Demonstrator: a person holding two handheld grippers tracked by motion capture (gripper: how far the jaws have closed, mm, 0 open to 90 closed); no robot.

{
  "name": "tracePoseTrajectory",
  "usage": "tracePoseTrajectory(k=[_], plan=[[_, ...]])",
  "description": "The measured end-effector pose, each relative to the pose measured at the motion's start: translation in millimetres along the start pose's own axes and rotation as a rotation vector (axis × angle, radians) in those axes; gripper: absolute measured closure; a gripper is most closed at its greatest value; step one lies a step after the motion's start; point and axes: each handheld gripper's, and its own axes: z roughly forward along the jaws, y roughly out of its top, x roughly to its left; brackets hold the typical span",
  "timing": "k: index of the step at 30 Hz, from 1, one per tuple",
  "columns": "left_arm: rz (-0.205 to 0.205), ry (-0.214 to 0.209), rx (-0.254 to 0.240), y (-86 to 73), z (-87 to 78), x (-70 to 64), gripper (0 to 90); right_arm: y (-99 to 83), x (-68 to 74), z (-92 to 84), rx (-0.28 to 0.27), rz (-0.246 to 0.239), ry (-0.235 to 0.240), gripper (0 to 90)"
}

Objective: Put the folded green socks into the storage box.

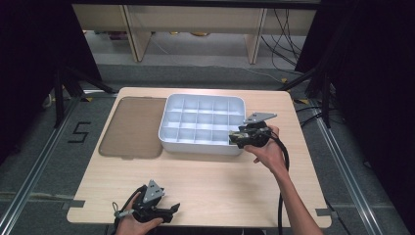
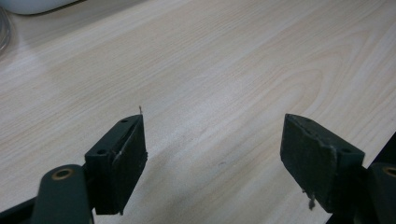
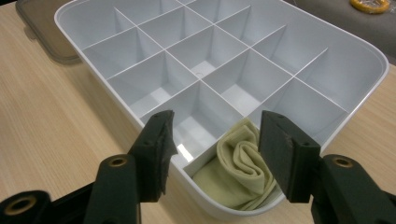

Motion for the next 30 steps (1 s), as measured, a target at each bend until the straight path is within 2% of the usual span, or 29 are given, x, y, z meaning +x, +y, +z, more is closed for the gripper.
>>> tracePoseTrajectory(k=[1, 5, 7, 8, 10, 11, 12, 13, 14, 15, 19, 20, 21, 24, 25, 26, 27, 30], plan=[[-0.001, -0.001, 0.001, -0.1, -0.1, -0.1, 22.3, 0.4, -0.9, -0.6, -0.007, -0.023, -0.003, 44.0], [-0.001, 0.005, 0.001, 0.0, -0.1, 0.2, 22.3, 1.7, 1.9, -5.1, -0.030, -0.003, 0.000, 41.1], [-0.024, -0.008, -0.006, -0.5, 0.6, -1.5, 22.3, 1.3, 3.1, -6.2, -0.034, 0.001, 0.000, 40.0], [-0.023, -0.007, -0.006, -0.4, 1.0, -1.5, 22.3, 1.1, 2.1, -6.5, -0.046, -0.017, -0.005, 39.8], [-0.014, -0.006, 0.006, 0.2, -0.4, -0.8, 22.2, 0.0, 0.4, -7.4, -0.053, -0.023, -0.008, 39.4], [-0.011, -0.015, 0.013, 0.3, -1.4, -0.9, 22.2, -0.9, 2.5, -8.7, -0.040, 0.021, -0.003, 38.9], [-0.010, -0.014, 0.006, 0.0, -1.0, -1.1, 22.2, -2.0, 1.7, -8.9, -0.045, 0.017, 0.001, 38.5], [0.022, -0.014, 0.028, 0.3, -2.6, 0.8, 22.3, -2.7, 0.6, -8.7, -0.054, -0.006, 0.004, 38.4], [0.022, -0.014, 0.028, 0.3, -2.6, 0.8, 22.2, -3.5, 1.5, -9.9, -0.041, 0.016, 0.010, 38.2], [-0.019, -0.013, -0.007, -0.2, 0.2, -1.5, 22.2, -3.9, 1.4, -10.1, -0.042, 0.010, 0.009, 38.0], [-0.017, -0.007, -0.009, -0.1, -0.4, -1.2, 22.2, -6.8, 4.5, -12.1, -0.051, 0.031, 0.004, 37.2], [-0.017, -0.007, -0.009, -0.1, -0.4, -1.2, 22.3, -6.8, 4.5, -12.1, -0.051, 0.031, 0.004, 37.2], [-0.014, -0.006, -0.009, 0.1, -0.8, -0.6, 22.2, -7.5, 3.1, -13.5, -0.052, 0.010, 0.015, 37.0], [-0.022, -0.009, -0.011, -0.3, -0.3, -1.4, 22.3, -9.6, 6.6, -16.4, -0.054, 0.030, 0.012, 37.0], [-0.010, -0.008, -0.010, 0.0, -0.9, -1.0, 22.3, -10.3, 7.2, -16.8, -0.058, 0.031, 0.009, 37.0], [0.002, -0.010, -0.011, 0.2, -0.8, -0.4, 22.3, -10.6, 6.8, -17.6, -0.057, 0.023, 0.009, 36.9], [-0.005, -0.005, -0.011, 0.0, -0.6, -1.0, 22.2, -10.8, 5.4, -18.2, -0.058, -0.002, 0.012, 36.9], [0.004, -0.009, -0.009, 0.2, -1.0, -0.6, 22.2, -12.3, 7.9, -20.4, -0.050, 0.022, 0.013, 36.9]])
